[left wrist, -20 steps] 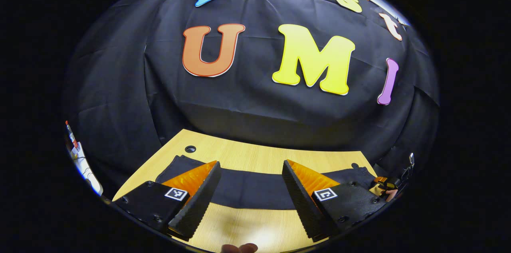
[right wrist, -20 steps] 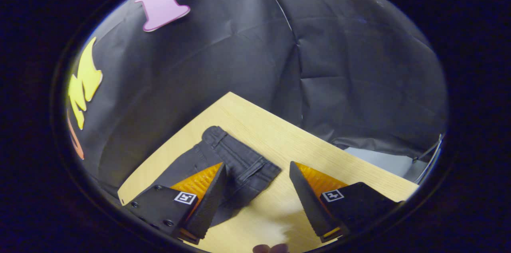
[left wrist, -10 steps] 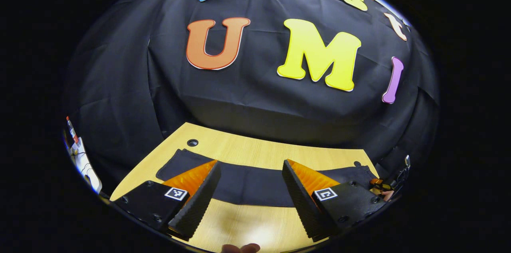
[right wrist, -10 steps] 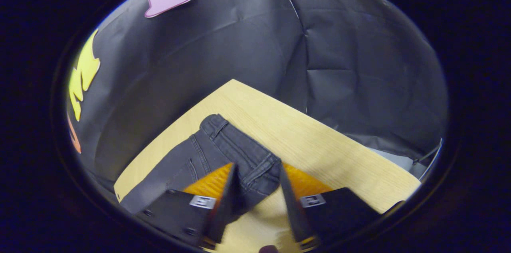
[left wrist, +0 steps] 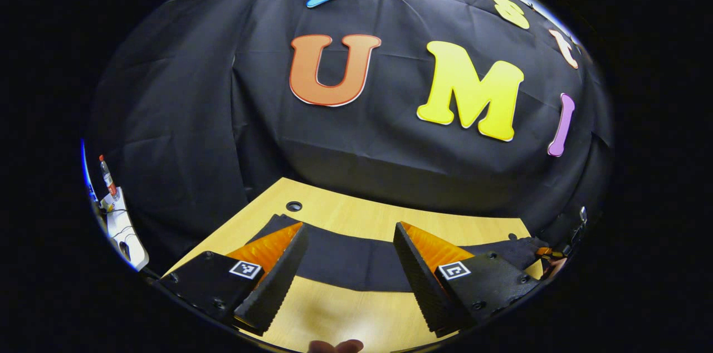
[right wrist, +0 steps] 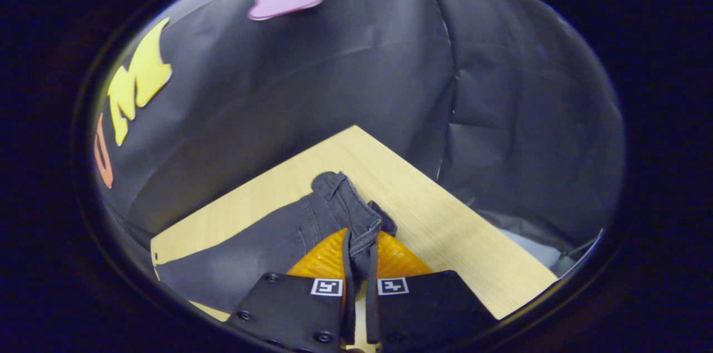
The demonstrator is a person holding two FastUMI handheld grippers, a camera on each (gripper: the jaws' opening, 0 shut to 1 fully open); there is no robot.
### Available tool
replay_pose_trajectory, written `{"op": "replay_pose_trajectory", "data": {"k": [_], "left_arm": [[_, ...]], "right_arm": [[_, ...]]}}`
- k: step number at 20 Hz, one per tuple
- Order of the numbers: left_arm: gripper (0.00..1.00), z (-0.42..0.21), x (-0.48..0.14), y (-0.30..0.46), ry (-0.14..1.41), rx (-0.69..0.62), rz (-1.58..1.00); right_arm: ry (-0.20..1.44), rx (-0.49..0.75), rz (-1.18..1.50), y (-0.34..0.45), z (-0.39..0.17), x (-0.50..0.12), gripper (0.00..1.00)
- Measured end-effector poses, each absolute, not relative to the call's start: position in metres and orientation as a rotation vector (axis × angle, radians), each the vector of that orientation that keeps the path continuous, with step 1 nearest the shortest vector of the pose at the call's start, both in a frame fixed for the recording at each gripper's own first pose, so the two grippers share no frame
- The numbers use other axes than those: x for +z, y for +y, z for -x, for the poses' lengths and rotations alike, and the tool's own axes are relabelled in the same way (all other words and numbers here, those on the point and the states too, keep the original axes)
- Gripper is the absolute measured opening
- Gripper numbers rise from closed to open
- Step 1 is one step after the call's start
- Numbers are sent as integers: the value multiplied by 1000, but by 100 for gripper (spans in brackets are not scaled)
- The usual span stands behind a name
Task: Grasp the waist and the cuffs of the jeans and fold them to make the two legs overlap; first hold the waist and fold one-third of the jeans toward the cuffs, then hold the cuffs and fold the remaining one-third in the same direction to finish folding.
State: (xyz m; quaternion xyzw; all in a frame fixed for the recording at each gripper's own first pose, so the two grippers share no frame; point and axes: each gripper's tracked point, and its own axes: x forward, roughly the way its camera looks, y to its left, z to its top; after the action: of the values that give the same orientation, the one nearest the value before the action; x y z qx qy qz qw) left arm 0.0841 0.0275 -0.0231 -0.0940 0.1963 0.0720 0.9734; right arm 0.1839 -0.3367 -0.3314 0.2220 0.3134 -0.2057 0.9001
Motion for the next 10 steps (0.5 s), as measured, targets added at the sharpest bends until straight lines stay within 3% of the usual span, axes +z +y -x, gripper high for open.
{"op": "replay_pose_trajectory", "data": {"k": [5, 10], "left_arm": [[99, -87, -12, 68, 323, 159, 128], [99, -84, -12, 99, 264, 155, 68]], "right_arm": [[544, -352, -300, -297, -174, -255, 8], [439, -176, -167, -210, -161, -167, 8]]}}
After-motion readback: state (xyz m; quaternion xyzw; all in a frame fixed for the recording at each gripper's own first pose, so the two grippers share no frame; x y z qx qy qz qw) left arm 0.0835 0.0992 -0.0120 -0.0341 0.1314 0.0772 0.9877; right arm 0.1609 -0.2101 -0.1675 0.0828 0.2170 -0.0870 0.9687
